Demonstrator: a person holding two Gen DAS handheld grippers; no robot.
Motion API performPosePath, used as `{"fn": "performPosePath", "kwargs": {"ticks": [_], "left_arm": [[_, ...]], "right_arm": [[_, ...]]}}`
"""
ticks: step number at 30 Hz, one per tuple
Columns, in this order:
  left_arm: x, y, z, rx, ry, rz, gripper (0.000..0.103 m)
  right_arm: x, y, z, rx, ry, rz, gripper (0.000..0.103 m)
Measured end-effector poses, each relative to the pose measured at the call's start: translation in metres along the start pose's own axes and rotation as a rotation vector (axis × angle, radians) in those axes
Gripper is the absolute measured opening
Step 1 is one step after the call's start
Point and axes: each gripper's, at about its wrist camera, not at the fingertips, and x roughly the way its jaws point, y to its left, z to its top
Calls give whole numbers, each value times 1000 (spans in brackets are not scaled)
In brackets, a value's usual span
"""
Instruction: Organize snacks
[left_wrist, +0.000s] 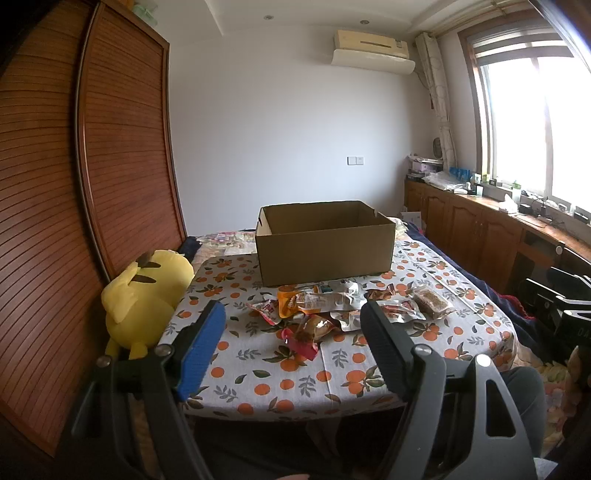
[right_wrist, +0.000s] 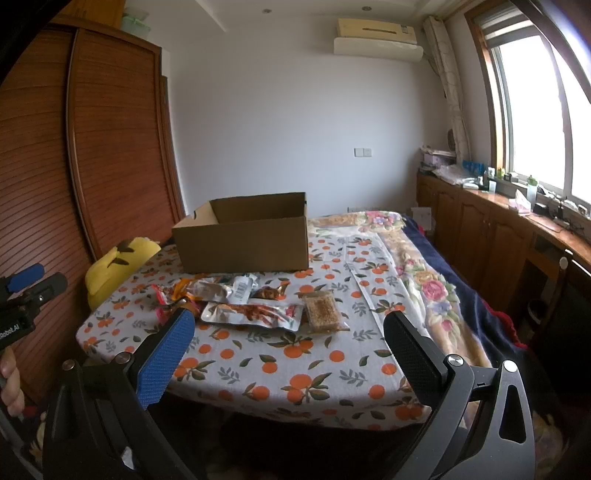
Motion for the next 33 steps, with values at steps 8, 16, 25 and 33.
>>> {"fn": "performPosePath", "kwargs": {"ticks": [8,16,25,33], "left_arm": [[0,0,0,0,0,-1,76],[0,0,0,0,-2,0,76],[5,-1,-1,3,25,-11,76],[23,-5,-12,20,66,-46,76]], "right_arm": [[0,0,1,-2,-1,-2,103],[-2,-1,1,0,-2,-2,103],[-1,-1,1,-3,1,-4,103],[4,-6,-3,-2,18,-10,103]]}}
